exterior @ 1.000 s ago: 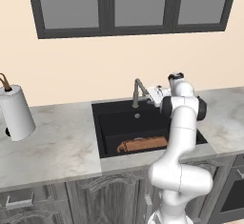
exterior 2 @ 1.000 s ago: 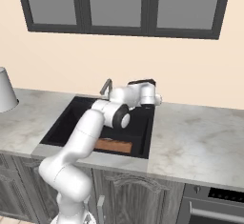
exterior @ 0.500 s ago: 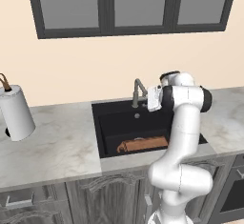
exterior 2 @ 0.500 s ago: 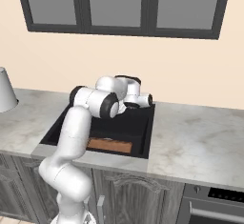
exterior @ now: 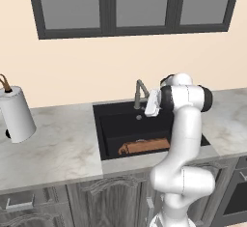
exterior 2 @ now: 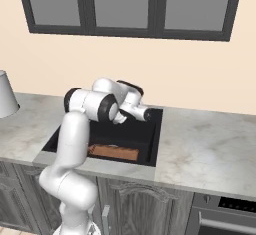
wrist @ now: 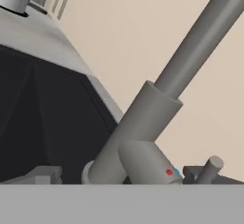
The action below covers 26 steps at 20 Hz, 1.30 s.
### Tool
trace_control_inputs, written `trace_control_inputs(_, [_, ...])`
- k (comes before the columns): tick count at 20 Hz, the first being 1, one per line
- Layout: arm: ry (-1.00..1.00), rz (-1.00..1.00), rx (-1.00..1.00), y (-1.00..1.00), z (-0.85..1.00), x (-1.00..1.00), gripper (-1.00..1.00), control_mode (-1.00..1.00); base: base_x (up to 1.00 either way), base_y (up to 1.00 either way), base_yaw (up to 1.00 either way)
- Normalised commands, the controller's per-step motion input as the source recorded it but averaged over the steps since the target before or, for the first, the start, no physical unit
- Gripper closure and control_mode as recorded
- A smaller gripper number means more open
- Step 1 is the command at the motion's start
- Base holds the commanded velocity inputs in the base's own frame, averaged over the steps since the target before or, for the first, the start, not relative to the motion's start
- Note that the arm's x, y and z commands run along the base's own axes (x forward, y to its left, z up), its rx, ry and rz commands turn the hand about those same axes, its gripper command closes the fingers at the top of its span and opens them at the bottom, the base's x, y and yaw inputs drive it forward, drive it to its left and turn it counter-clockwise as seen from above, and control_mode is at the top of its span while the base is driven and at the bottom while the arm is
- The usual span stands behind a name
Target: Turn on the sink faucet with hot water and rinse the cutting board for ten seconds, then turn off the faucet. Push the cutting board to reach the water if necessary.
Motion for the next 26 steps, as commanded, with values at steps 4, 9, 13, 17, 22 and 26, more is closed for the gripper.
trace_control_inputs(4, [-0.01,0.0,0.0,-0.2,0.0,-0.03,-1.0,-1.0,0.0,0.0,0.0])
trace_control_inputs(9, [0.0,0.0,0.01,-0.19,0.0,0.0,-1.0,-1.0,0.0,0.0,0.0])
trace_control_inputs(13, [0.0,0.0,0.07,-0.32,0.0,0.11,-1.0,-1.0,0.0,0.0,0.0])
trace_control_inputs(17, [0.0,0.0,0.13,-0.29,0.0,0.22,-1.0,-1.0,0.0,0.0,0.0])
trace_control_inputs(22, [0.0,0.0,0.12,-0.12,0.0,0.27,-1.0,-1.0,0.0,0.0,0.0])
trace_control_inputs(26, [0.0,0.0,0.01,0.08,0.0,0.12,-1.0,-1.0,0.0,0.0,0.0])
